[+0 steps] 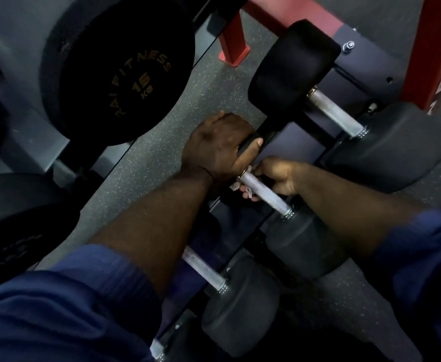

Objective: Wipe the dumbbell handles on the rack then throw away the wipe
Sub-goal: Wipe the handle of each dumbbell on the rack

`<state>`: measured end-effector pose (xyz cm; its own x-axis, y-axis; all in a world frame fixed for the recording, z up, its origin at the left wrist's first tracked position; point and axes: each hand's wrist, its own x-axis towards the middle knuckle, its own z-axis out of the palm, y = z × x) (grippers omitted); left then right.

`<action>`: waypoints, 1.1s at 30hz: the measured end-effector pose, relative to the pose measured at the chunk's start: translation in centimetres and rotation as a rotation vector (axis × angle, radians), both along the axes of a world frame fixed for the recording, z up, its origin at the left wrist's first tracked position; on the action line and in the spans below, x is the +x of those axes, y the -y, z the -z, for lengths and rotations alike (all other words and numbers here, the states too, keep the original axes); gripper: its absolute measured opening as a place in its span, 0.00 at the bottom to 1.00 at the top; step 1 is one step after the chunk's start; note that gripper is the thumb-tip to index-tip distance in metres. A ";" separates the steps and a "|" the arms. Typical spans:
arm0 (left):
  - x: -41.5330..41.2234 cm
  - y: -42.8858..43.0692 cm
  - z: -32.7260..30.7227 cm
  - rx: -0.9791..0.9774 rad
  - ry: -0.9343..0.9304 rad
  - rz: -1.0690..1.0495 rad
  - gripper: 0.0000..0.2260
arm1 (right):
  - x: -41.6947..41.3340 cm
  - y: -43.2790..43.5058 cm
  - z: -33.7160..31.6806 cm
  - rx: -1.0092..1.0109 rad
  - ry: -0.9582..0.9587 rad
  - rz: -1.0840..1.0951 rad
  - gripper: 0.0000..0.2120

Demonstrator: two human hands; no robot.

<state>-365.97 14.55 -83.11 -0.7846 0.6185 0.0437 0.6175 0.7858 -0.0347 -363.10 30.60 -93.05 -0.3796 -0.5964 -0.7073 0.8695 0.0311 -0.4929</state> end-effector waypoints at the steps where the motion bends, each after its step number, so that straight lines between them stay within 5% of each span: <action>1: -0.1 0.1 0.0 -0.022 -0.001 -0.006 0.21 | 0.0 -0.2 0.0 0.053 -0.091 0.082 0.14; 5: -0.2 0.2 -0.2 -0.078 0.006 0.008 0.23 | 1.3 -1.0 0.0 0.463 -0.682 0.171 0.09; 8: 0.0 -0.1 -0.3 -0.037 -0.016 0.020 0.22 | 3.4 -1.8 -0.8 0.613 -1.215 -0.049 0.05; 14: 0.3 0.0 -0.2 0.033 -0.038 0.022 0.17 | 5.2 -0.4 -2.3 0.823 -1.898 -0.527 0.12; 18: 0.2 0.0 -0.3 -0.024 0.002 -0.002 0.21 | 4.5 -1.5 -2.4 0.742 -1.798 -0.426 0.08; 23: 0.2 -0.1 -0.3 -0.016 0.006 -0.029 0.20 | 3.8 -2.4 -3.1 0.520 -1.608 -0.757 0.11; 25: 0.3 -0.2 -0.5 -0.027 0.004 -0.038 0.19 | 3.2 -2.6 -3.2 0.475 -1.569 -0.701 0.14; 28: 0.2 -0.3 -0.6 -0.049 0.033 -0.031 0.19 | 3.6 -1.4 -2.2 0.573 -1.627 -0.446 0.07; 33: 0.2 -0.2 -0.4 -0.046 0.020 -0.039 0.20 | 4.8 -2.1 -5.1 0.648 -1.609 -0.608 0.05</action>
